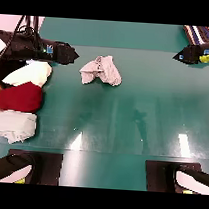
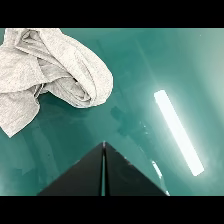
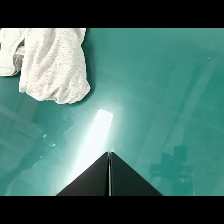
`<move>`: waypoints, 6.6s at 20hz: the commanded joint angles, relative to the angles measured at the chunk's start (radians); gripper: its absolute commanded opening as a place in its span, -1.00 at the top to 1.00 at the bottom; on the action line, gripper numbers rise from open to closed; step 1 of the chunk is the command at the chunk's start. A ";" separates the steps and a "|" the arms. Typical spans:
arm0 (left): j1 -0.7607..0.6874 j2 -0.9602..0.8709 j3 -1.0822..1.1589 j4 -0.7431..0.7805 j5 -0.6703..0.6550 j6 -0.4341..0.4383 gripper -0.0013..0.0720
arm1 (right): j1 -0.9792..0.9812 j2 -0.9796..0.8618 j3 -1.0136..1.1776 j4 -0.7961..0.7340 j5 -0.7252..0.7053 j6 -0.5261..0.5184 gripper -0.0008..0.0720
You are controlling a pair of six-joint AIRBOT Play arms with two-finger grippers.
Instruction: Fold the shirts.
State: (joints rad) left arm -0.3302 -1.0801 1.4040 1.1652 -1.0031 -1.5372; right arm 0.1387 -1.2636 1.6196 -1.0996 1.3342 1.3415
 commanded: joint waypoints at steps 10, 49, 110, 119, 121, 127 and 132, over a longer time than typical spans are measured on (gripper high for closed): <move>0.000 0.000 -0.001 0.000 0.000 0.000 0.90 | 0.001 -0.014 -0.001 0.001 0.000 0.000 0.94; -0.067 -0.108 0.409 0.043 -0.092 0.139 0.91 | 0.000 0.287 -0.001 -0.001 -0.254 0.001 0.94; 0.106 -0.242 -0.084 0.133 -0.016 0.027 0.90 | 0.465 -0.321 -0.541 0.260 -0.346 -0.005 0.95; 0.105 0.048 0.261 0.081 0.001 0.113 0.90 | 0.104 0.142 -0.301 0.031 -0.197 0.021 0.95; 0.105 0.119 0.284 0.028 0.000 0.150 0.90 | 0.091 0.195 -0.187 -0.006 -0.193 0.021 0.95; 0.105 0.136 0.144 -0.007 -0.130 0.158 0.90 | 0.198 0.275 -0.166 -0.130 -0.181 0.050 0.95; 0.105 0.136 -0.254 0.047 0.002 0.158 0.90 | 0.275 0.311 -0.394 -0.290 -0.222 0.134 0.95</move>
State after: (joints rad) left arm -0.2253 -0.9482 1.3251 1.1908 -1.0611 -1.3819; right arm 0.3817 -0.9760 1.3136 -1.3060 1.1393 1.4338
